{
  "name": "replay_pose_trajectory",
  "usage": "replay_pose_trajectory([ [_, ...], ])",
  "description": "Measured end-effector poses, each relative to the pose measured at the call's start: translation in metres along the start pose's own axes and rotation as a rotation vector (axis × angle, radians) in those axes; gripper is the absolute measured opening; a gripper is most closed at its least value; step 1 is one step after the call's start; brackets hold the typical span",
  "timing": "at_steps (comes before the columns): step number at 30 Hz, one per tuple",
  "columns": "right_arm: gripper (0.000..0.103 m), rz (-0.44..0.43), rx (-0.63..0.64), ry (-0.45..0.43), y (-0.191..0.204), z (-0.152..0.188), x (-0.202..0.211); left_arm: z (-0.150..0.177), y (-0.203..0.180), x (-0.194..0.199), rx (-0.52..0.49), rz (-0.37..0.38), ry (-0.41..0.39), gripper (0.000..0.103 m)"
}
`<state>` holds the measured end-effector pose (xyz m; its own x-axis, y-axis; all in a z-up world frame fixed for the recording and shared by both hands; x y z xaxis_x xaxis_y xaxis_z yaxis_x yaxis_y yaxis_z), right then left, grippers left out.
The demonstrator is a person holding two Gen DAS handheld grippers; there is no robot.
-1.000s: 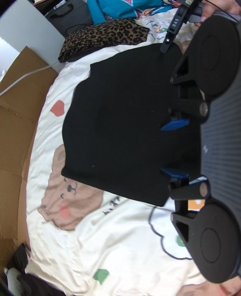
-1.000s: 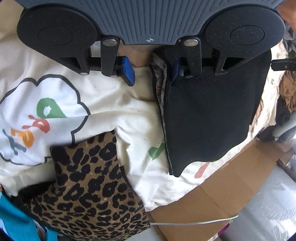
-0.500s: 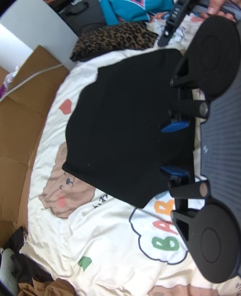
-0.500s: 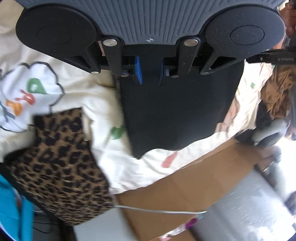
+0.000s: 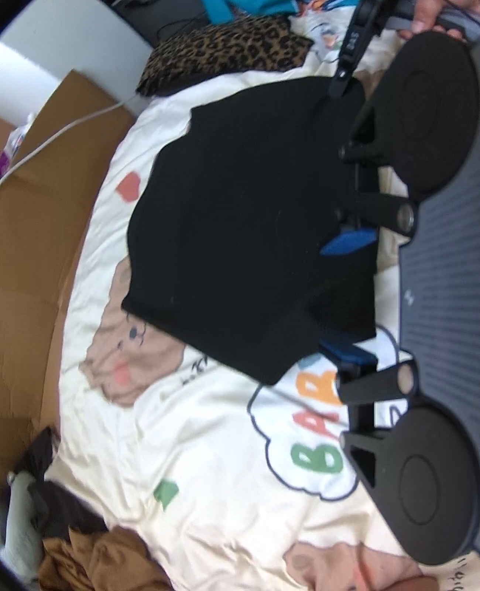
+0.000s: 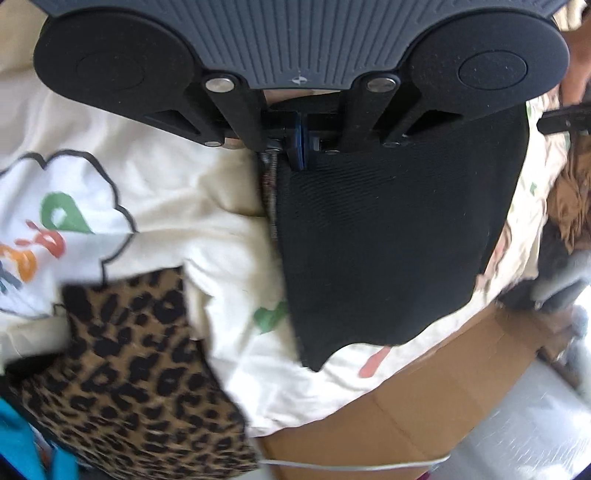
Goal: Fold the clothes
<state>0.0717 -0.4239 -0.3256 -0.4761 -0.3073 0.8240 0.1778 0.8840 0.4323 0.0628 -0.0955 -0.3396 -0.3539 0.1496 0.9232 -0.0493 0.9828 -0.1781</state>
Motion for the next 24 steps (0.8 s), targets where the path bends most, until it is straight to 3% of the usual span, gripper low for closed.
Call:
replay_pose_trajectory([
  [5, 0.004, 0.009, 0.040, -0.013, -0.001, 0.009, 0.002, 0.001, 0.011, 0.003, 0.040, 0.014, -0.015, 0.059],
  [9, 0.004, -0.006, 0.020, -0.009, -0.008, 0.010, 0.002, -0.006, 0.016, 0.015, 0.026, 0.028, -0.065, 0.038],
  [11, 0.004, 0.001, 0.034, -0.002, -0.006, 0.009, 0.002, -0.007, 0.016, 0.017, 0.018, 0.026, -0.080, 0.034],
  [19, 0.004, 0.023, 0.042, 0.000, -0.004, 0.011, 0.003, 0.015, -0.003, -0.007, -0.035, 0.129, -0.014, 0.024],
  [24, 0.004, 0.036, 0.070, 0.011, -0.003, 0.010, 0.001, 0.030, -0.001, -0.033, -0.065, 0.100, 0.017, 0.023],
])
Point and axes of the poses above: each gripper's, at about its wrist camera, not at the fingertips, and x roughly against the way its jaws point, y to its left, z to its underside, the point moved 5 cm from there along -x, roughly the way its jaws point, and after that the axes turned 4 degrees about y, right-handed, at the moved point
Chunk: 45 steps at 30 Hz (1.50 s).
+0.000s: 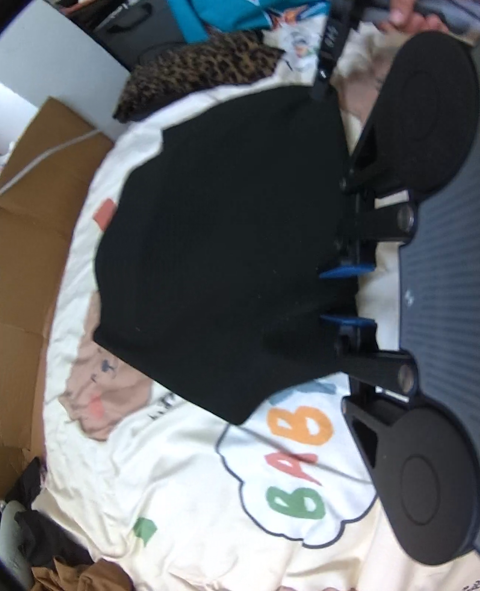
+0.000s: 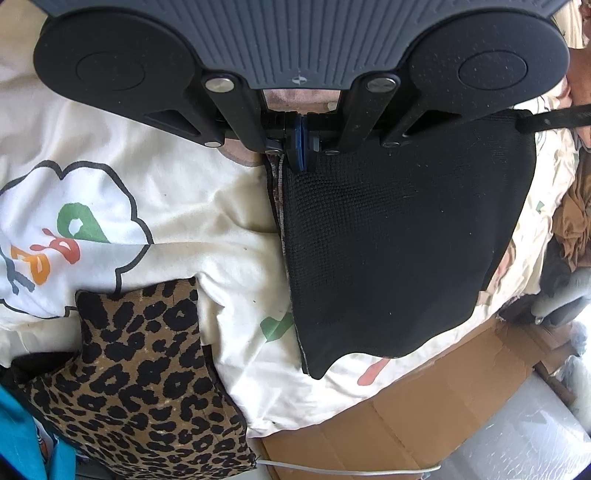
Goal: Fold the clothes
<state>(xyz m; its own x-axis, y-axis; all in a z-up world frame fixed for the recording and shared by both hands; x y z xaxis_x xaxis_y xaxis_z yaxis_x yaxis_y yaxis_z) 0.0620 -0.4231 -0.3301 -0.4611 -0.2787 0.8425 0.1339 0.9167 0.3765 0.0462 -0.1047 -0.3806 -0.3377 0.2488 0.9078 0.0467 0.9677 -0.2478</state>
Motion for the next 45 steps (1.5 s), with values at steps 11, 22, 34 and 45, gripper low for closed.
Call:
replay_pose_trajectory([
  [11, 0.004, 0.018, 0.016, 0.007, 0.001, -0.001, -0.004, 0.007, 0.022, 0.021, 0.078, -0.031, -0.015, 0.043],
  [22, 0.004, 0.017, 0.017, 0.012, 0.001, -0.001, -0.005, 0.021, 0.031, 0.004, 0.025, -0.010, 0.009, 0.044],
  [34, 0.004, 0.012, 0.026, 0.021, 0.001, -0.002, -0.006, 0.022, 0.041, 0.021, -0.009, 0.020, -0.065, 0.002],
  [45, 0.004, 0.009, 0.005, 0.018, 0.000, -0.003, -0.006, 0.015, 0.080, 0.047, 0.075, -0.031, -0.079, 0.000],
])
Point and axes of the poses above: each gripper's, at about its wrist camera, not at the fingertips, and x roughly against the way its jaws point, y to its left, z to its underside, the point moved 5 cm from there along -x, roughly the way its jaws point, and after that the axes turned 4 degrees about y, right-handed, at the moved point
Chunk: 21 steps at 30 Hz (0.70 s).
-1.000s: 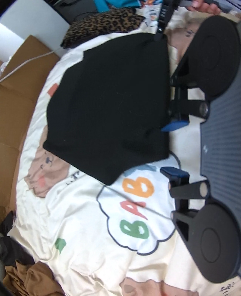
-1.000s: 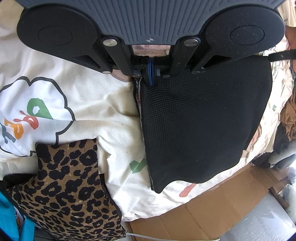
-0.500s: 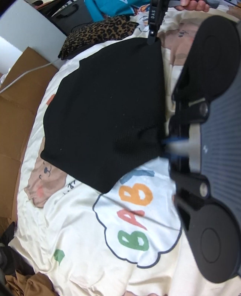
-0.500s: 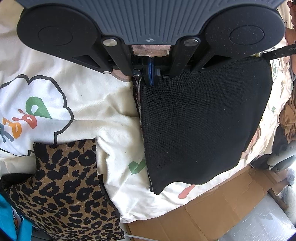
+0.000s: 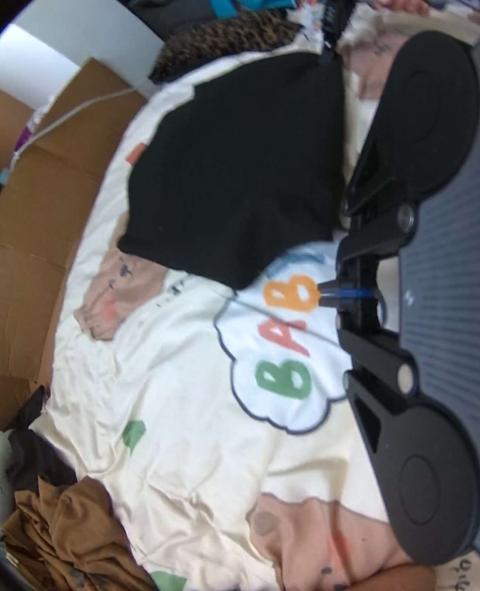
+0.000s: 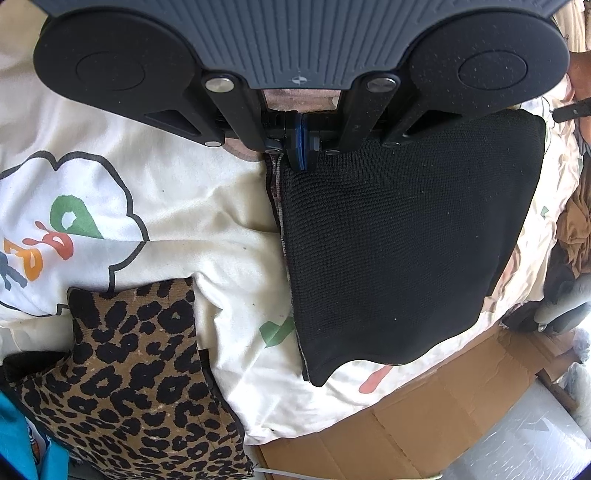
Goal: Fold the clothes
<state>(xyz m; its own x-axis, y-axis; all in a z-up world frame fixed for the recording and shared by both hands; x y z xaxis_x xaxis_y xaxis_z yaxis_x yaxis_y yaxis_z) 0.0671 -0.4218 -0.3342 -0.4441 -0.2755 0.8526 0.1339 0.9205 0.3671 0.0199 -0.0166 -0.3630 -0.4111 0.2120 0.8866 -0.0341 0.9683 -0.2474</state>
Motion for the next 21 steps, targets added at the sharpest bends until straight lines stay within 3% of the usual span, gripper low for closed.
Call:
replay_pose_trajectory([
  [6, 0.006, -0.023, -0.029, -0.032, -0.001, 0.001, 0.012, -0.023, -0.046, -0.014, -0.037, 0.102, -0.025, 0.004],
  [12, 0.005, -0.084, -0.074, -0.052, -0.001, 0.008, 0.038, -0.022, -0.077, -0.040, -0.062, 0.169, -0.002, 0.008],
  [16, 0.007, -0.135, -0.154, -0.022, -0.008, 0.022, 0.037, -0.015, -0.073, -0.062, -0.054, 0.134, 0.027, 0.010],
  [17, 0.009, -0.146, -0.178, -0.020, -0.010, 0.025, 0.034, -0.013, -0.070, -0.065, -0.045, 0.129, 0.032, 0.012],
  [19, 0.032, -0.163, -0.245, -0.025, -0.015, 0.031, 0.028, -0.011, -0.065, -0.070, -0.029, 0.114, 0.040, 0.013],
  [21, 0.035, -0.193, -0.331, -0.034, -0.022, 0.035, 0.022, -0.012, -0.061, -0.066, -0.020, 0.087, 0.045, 0.013],
])
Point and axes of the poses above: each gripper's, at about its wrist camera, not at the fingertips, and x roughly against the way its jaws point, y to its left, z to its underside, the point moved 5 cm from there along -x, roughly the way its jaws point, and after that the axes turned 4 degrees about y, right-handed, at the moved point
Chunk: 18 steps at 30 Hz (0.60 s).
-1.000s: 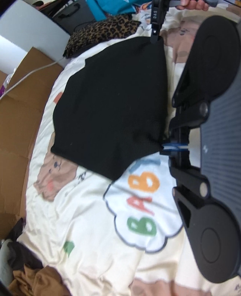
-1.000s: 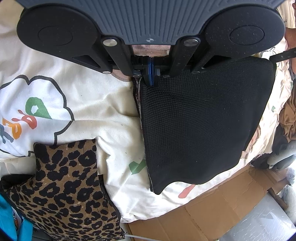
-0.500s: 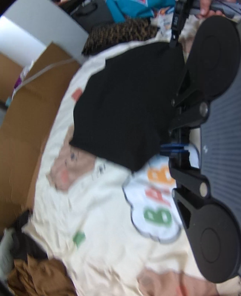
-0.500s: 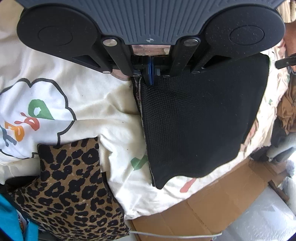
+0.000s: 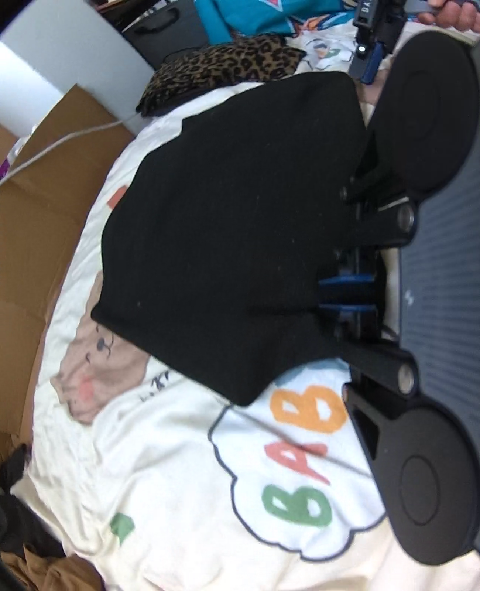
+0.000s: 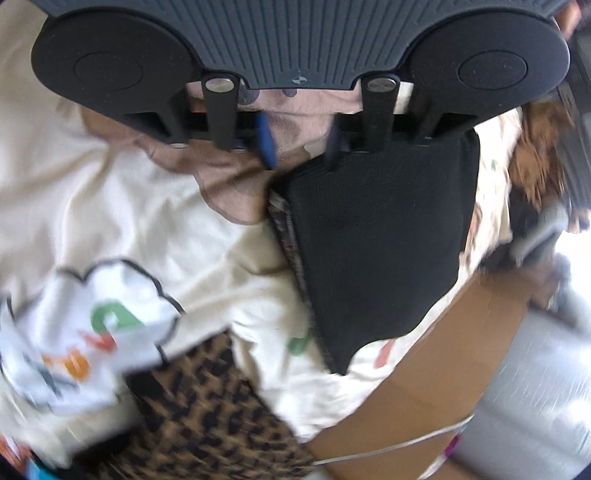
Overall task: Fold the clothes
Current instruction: 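Grasp the shorts' folded edge with the left tool while the right tool pinches the other end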
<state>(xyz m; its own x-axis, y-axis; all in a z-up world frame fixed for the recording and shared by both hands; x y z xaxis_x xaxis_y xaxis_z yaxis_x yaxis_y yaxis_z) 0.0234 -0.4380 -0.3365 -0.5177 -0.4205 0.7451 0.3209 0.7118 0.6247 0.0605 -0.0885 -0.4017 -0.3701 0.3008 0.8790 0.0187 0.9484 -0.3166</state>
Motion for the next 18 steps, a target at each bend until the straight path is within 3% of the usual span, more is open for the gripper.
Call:
replay_pose_trajectory([
  [2, 0.035, -0.042, -0.063, -0.010, -0.004, 0.002, -0.004, -0.001, 0.003, 0.007, 0.014, -0.026, -0.004, 0.010],
  [8, 0.035, -0.149, -0.161, -0.019, -0.001, 0.006, -0.020, 0.003, 0.014, 0.026, 0.067, -0.085, -0.020, 0.021],
  [14, 0.035, -0.231, -0.292, -0.010, -0.004, 0.009, -0.041, 0.011, 0.031, 0.032, 0.194, -0.072, -0.003, 0.031],
  [18, 0.026, -0.245, -0.297, -0.061, -0.003, 0.002, -0.031, 0.008, 0.033, 0.031, 0.209, -0.046, -0.019, 0.041],
])
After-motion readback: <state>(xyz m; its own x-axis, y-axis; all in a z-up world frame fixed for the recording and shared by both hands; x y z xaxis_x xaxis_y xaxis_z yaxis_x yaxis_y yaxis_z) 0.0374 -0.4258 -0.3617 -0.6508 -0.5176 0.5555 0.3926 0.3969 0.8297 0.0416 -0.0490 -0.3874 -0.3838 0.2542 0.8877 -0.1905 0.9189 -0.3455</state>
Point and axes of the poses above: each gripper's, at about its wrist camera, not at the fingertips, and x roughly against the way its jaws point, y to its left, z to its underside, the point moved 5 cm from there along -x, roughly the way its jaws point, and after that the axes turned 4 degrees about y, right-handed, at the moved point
